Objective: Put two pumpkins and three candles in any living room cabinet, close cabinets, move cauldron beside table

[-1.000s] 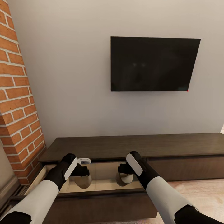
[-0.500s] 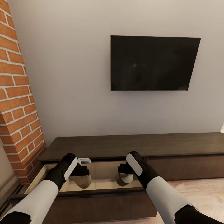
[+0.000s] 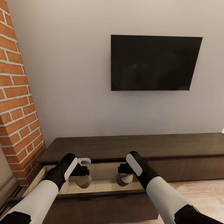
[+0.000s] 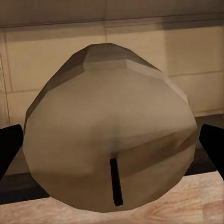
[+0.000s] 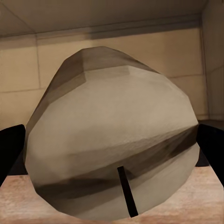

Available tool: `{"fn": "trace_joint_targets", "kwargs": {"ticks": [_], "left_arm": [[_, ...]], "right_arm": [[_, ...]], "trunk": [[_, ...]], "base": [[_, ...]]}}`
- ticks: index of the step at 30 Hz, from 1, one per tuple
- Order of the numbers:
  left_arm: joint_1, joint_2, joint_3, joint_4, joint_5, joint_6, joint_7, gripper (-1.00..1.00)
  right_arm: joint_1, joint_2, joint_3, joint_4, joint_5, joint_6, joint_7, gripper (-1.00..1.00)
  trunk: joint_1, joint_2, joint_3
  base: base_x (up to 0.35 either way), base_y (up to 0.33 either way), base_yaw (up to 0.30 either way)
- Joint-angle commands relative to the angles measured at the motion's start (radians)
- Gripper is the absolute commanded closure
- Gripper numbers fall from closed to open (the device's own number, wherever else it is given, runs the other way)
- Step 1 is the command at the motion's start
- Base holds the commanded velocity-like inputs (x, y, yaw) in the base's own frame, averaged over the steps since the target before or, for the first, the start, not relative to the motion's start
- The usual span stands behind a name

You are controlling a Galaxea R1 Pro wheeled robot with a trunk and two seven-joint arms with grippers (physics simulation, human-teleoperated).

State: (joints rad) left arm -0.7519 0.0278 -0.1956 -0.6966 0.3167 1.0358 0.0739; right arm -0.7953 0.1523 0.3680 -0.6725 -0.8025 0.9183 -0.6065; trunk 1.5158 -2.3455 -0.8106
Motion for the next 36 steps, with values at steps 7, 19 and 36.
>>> {"fn": "trace_joint_targets", "kwargs": {"ticks": [7,19,36], "left_arm": [[-0.001,0.001,-0.005,-0.001,0.010,0.003,0.007,1.00],[-0.001,0.001,-0.005,-0.001,0.010,0.002,0.009,1.00],[0.000,0.001,-0.005,-0.001,0.010,0.002,0.008,1.00]], "right_arm": [[-0.001,0.000,0.013,-0.001,-0.010,0.001,-0.010,1.00],[-0.001,0.000,0.014,-0.001,-0.010,0.001,-0.010,1.00],[-0.001,0.000,0.014,-0.001,-0.010,0.001,-0.010,1.00]], "trunk": [[0.000,-0.001,-0.001],[0.015,-0.029,-0.014],[0.046,-0.085,-0.039]], "base": [[0.050,0.001,0.000],[0.005,0.000,0.000],[0.000,0.000,0.000]]}}
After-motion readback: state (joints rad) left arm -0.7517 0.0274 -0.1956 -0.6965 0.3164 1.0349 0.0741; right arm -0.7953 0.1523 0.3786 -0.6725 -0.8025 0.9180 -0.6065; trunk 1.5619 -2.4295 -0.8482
